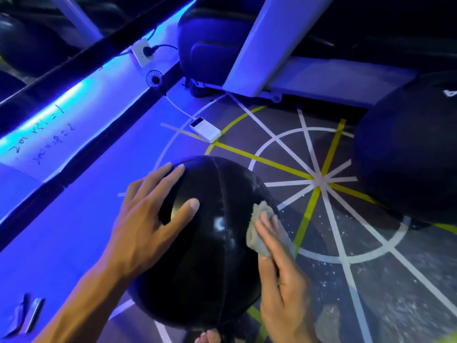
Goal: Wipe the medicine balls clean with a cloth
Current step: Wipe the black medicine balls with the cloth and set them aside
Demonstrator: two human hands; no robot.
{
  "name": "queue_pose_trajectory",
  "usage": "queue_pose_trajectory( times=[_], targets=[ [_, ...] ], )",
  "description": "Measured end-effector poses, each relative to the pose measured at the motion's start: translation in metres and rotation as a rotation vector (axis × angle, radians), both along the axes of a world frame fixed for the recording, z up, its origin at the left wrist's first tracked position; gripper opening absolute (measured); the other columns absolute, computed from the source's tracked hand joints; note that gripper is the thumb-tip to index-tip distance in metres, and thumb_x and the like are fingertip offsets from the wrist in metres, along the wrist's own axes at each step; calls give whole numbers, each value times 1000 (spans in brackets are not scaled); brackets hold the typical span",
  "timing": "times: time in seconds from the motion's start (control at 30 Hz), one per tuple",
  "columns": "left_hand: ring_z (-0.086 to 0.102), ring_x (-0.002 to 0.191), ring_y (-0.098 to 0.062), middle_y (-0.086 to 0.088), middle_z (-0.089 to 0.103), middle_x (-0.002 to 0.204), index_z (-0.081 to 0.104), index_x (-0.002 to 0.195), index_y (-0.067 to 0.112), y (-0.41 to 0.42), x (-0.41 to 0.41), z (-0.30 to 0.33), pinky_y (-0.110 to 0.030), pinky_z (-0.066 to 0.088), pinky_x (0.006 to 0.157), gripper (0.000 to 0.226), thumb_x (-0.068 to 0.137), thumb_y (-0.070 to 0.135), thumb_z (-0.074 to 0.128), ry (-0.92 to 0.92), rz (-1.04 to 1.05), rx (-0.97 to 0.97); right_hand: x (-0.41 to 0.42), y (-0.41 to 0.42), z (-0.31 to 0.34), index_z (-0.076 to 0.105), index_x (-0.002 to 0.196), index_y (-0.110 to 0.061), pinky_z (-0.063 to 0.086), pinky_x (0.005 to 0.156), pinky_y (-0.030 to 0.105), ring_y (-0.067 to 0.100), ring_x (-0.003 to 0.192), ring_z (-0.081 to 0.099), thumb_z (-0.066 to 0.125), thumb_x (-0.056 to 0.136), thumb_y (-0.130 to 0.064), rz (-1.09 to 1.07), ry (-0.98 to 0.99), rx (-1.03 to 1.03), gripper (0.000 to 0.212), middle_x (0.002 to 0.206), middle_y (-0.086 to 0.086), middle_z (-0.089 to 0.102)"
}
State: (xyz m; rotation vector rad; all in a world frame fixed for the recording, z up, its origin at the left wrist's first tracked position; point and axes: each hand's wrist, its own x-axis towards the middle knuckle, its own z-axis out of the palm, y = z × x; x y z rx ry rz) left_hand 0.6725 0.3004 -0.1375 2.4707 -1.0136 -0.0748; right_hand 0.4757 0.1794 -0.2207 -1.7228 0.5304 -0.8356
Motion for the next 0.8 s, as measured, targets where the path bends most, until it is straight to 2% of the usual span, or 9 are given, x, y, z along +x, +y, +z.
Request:
queue_pose_trajectory(
  times=[0.07,0.13,0.2,0.27,0.37,0.43,0.6,0.73,0.8],
  targets=[
    [33,143,-8,29,35,157,42,152,46,9,-12,-2,-28,27,113,71,88,76,45,-11,3,-15,17,-16,2,49,148,-23,28,123,32,15,151,33,48,102,-7,103,13,-157,49,157,-11,45],
    [33,144,-9,30,35,156,43,151,46,16,-22,-4,-31,28,114,69,88,73,48,-17,6,-37,42,-49,3,46,149,-31,24,124,29,6,150,33,44,106,-16,156,93,-122,45,155,-17,46],
    [33,144,-11,29,36,156,44,150,46,19,-29,-6,-32,28,114,68,87,71,50,-19,9,-57,63,-80,3,49,148,-33,27,116,11,-1,145,36,41,110,-28,98,247,91,39,144,-29,51],
    [34,144,-13,28,37,156,45,150,46,19,-33,-7,-34,29,114,68,87,70,51,-27,6,-72,63,-79,15,49,149,-27,21,108,0,0,146,35,38,109,-38,138,267,163,43,146,-24,50],
    [35,143,-14,26,38,156,45,150,44,20,-32,-8,-36,31,114,68,87,69,52,-29,2,-78,45,-32,44,43,153,-14,13,125,24,7,153,24,36,106,-32,319,100,-200,51,164,-5,34],
    [35,144,-16,26,37,157,44,151,44,22,-33,-9,-36,31,114,68,88,68,53,-29,-15,-71,37,-27,31,40,154,-13,13,127,32,10,154,22,35,107,-25,357,74,-329,49,165,-4,31],
    [33,145,-15,27,37,157,44,150,46,21,-34,-10,-38,33,113,68,87,71,52,-20,-10,-70,45,-83,6,38,148,-41,17,128,39,-10,146,26,27,97,-54,195,293,275,54,159,-22,36],
    [33,145,-14,26,38,156,46,150,45,22,-33,-11,-41,35,113,68,86,69,53,-24,-5,-87,27,-35,35,32,157,-24,8,127,26,-4,152,14,28,106,-30,307,188,-63,52,166,-16,22],
    [32,147,-15,25,38,157,45,150,44,25,-33,-11,-41,33,114,68,87,68,54,-13,-22,-96,18,-30,22,32,158,-19,11,126,29,4,154,16,32,107,-22,319,150,-207,51,167,-14,23]
  ],
)
